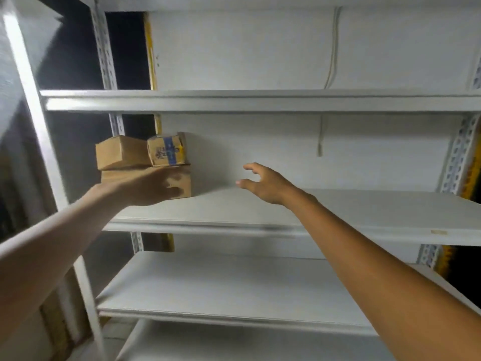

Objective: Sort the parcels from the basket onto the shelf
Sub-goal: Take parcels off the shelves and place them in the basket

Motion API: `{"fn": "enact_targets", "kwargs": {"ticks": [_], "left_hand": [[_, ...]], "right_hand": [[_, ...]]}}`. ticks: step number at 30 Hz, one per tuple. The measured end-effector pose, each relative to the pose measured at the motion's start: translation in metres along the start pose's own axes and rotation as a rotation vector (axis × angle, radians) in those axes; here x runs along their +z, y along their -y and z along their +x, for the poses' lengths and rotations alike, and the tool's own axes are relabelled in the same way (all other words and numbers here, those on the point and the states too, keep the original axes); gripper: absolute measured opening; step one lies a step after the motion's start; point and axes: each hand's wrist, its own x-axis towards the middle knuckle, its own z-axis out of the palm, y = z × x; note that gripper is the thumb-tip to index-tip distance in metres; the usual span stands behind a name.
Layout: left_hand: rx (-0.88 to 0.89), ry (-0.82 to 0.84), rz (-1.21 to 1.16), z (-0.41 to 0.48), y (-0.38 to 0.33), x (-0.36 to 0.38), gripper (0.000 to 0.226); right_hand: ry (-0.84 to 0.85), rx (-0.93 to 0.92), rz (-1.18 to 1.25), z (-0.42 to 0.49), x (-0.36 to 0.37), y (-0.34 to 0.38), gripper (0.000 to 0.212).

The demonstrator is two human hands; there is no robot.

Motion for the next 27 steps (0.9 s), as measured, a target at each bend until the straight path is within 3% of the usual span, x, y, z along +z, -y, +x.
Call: {"fn": "enact_targets", "kwargs": {"ticks": [14, 20, 27], "left_hand": [[-0.225, -0.217, 0.052, 0.054, 0.153, -0.003, 0.052], [-0.337, -0.165, 0.234, 0.118, 0.182, -0.006, 0.057], [-0.282, -0.311, 0.122, 0.177, 0.202, 0.007, 0.061]], "right_hand": [[0.113, -0.139, 0.158, 0.182, 0.111, -0.001, 0.056], [0.094, -0.192, 0.19, 0.265, 0.115, -0.014, 0.053], [0.072, -0.207, 0.278, 0.335, 0.138, -0.019, 0.05]]}}
